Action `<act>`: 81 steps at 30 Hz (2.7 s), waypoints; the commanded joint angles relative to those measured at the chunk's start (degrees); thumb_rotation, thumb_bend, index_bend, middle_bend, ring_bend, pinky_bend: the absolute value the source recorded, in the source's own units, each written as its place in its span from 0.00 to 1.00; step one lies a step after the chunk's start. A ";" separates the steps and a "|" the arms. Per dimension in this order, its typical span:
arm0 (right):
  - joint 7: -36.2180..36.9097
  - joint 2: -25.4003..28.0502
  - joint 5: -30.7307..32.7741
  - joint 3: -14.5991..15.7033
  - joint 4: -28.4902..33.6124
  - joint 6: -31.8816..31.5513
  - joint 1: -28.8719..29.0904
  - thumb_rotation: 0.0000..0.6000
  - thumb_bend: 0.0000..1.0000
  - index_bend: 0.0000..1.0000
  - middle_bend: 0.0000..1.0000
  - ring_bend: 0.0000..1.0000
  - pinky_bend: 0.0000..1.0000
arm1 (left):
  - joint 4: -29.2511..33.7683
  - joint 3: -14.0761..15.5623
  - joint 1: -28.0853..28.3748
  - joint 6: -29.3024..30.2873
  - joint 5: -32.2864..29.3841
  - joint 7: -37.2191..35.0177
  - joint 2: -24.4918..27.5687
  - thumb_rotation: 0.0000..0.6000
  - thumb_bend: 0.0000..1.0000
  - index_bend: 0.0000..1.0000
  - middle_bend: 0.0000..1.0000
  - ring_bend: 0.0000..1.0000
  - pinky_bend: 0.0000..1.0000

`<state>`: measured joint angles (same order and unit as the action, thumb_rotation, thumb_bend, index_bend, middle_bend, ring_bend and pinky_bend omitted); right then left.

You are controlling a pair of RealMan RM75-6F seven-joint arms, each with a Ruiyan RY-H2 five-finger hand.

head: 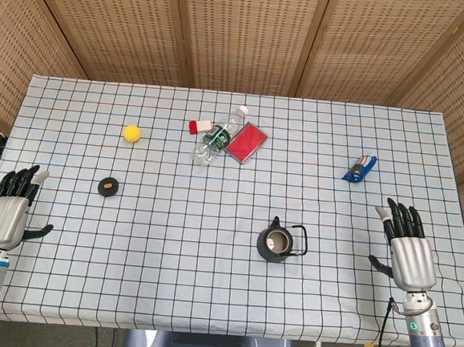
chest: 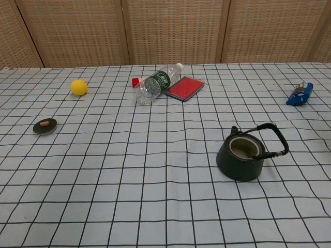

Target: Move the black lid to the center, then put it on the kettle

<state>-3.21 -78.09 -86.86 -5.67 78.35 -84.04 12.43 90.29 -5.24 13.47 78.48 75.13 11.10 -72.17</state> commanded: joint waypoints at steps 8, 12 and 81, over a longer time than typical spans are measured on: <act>-0.23 0.35 -0.44 0.39 1.11 0.13 -0.09 1.00 0.17 0.13 0.00 0.00 0.00 | 0.25 -0.10 -0.15 -0.28 0.10 -0.64 0.21 1.00 0.00 0.00 0.00 0.00 0.00; -0.48 0.64 -0.35 0.52 1.63 0.44 -0.14 1.00 0.17 0.13 0.00 0.00 0.00 | 0.38 -0.13 -0.18 -0.37 0.49 -1.47 0.49 1.00 0.00 0.00 0.00 0.00 0.00; 5.16 1.92 2.79 -0.95 0.52 3.37 0.36 1.00 0.17 0.13 0.00 0.00 0.00 | -26.88 -3.06 30.64 -34.47 -32.66 19.32 -17.49 1.00 0.27 0.40 0.00 0.00 0.00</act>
<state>1.94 -76.17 -84.08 -6.62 78.87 -80.67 12.79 63.11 -8.27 44.15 43.78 42.24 30.63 -89.88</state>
